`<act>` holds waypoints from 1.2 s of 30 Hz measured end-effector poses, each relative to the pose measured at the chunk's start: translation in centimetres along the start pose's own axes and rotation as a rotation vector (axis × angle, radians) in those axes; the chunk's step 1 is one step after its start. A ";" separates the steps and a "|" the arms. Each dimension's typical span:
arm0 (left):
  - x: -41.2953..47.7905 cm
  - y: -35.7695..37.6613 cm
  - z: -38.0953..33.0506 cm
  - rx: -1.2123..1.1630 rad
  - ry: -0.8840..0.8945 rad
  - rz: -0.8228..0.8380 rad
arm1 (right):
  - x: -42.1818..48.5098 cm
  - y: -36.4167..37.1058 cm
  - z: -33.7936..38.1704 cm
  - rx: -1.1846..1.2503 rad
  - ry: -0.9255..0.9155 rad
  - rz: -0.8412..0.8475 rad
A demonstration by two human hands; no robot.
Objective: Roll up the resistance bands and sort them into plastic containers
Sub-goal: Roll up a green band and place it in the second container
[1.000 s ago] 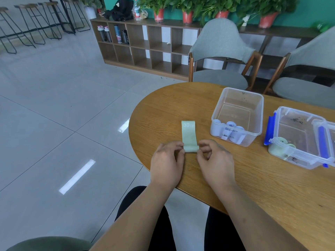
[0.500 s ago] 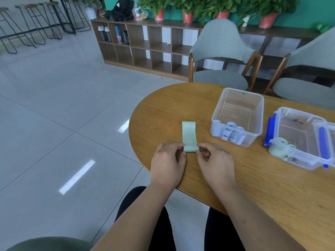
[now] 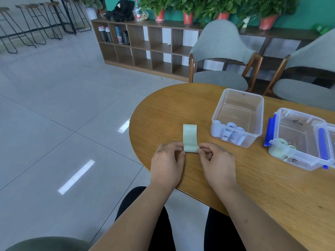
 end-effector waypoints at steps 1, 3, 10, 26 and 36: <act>0.0 0.0 0.0 -0.001 -0.001 -0.002 | 0.0 0.0 0.0 0.004 0.003 0.001; 0.0 0.0 0.1 -0.001 -0.002 -0.003 | 0.1 0.1 -0.2 0.003 0.009 0.004; 0.0 0.2 0.1 0.004 0.014 -0.014 | 0.1 0.3 0.1 -0.057 -0.052 -0.008; 0.0 0.0 0.1 -0.034 -0.002 -0.007 | 0.1 0.3 -0.2 -0.027 -0.006 0.002; -0.1 0.1 0.0 0.007 0.026 0.009 | 0.1 0.6 -0.1 -0.105 -0.046 -0.002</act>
Point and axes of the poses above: each hand's wrist, its own x-axis towards the middle knuckle, its own y-axis out of the palm, z = x × y, the point moved 5 cm from there along x, towards the middle knuckle, and after that the axes turned 1 degree about x, right-handed, at the moved point
